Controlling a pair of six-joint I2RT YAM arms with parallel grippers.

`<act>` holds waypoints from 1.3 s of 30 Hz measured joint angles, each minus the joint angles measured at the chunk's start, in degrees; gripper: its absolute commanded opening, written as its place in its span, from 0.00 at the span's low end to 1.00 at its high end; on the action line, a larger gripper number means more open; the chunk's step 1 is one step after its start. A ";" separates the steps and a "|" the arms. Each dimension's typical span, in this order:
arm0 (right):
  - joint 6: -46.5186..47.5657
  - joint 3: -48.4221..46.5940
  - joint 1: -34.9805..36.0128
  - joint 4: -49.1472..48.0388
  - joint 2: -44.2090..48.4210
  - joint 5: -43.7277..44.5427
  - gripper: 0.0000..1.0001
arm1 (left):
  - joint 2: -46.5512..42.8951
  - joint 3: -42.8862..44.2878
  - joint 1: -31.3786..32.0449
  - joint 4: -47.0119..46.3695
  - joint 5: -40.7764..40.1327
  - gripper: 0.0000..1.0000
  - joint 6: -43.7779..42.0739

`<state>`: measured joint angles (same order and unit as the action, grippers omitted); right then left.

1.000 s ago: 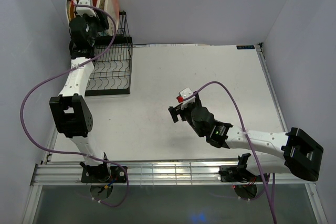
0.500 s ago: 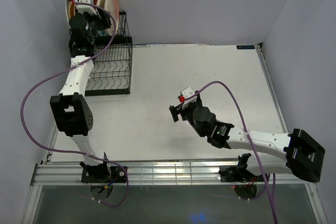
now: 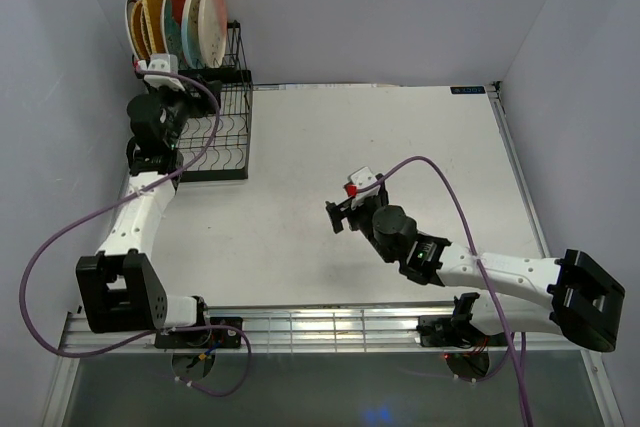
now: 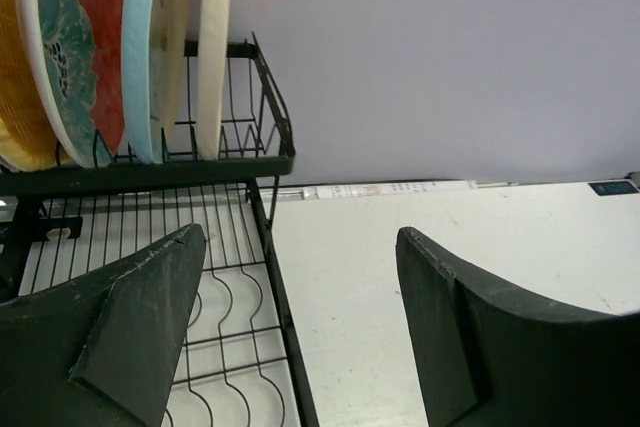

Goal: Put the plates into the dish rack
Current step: Reset both arms

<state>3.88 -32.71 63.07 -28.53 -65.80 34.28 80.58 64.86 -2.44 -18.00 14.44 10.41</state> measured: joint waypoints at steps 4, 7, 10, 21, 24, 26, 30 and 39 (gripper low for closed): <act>0.13 0.76 0.00 -0.02 0.74 -0.20 0.90 | -8.61 -10.47 0.00 -3.54 1.73 0.94 0.96; 0.17 1.66 0.00 -0.37 1.86 -0.72 0.90 | -14.14 -18.14 0.00 -5.11 2.38 0.98 0.98; 0.26 2.89 0.00 -0.68 3.56 -1.31 0.90 | -18.88 -24.90 0.02 -6.23 2.62 0.98 0.55; 0.90 5.68 0.00 -1.25 8.87 0.13 0.90 | -30.14 -41.03 0.00 -7.30 4.90 0.98 -1.40; 1.07 6.75 0.00 -1.31 10.80 0.02 0.90 | -32.30 -44.02 0.00 -7.26 5.14 0.98 -1.81; 1.16 7.43 -0.02 -1.46 11.93 -0.20 0.90 | -33.75 -45.59 0.02 -7.34 5.07 0.98 -2.10; 1.27 8.39 -0.02 -1.68 13.33 -0.81 0.90 | -36.54 -47.54 0.00 -7.30 3.50 0.98 -2.89; 1.29 8.39 -0.02 -1.70 12.04 -1.57 0.90 | -41.90 -50.05 0.00 -7.74 1.97 0.98 -4.00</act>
<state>5.17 -24.32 63.05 -30.24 -53.76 32.71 38.68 14.81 -2.44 -25.74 16.40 6.42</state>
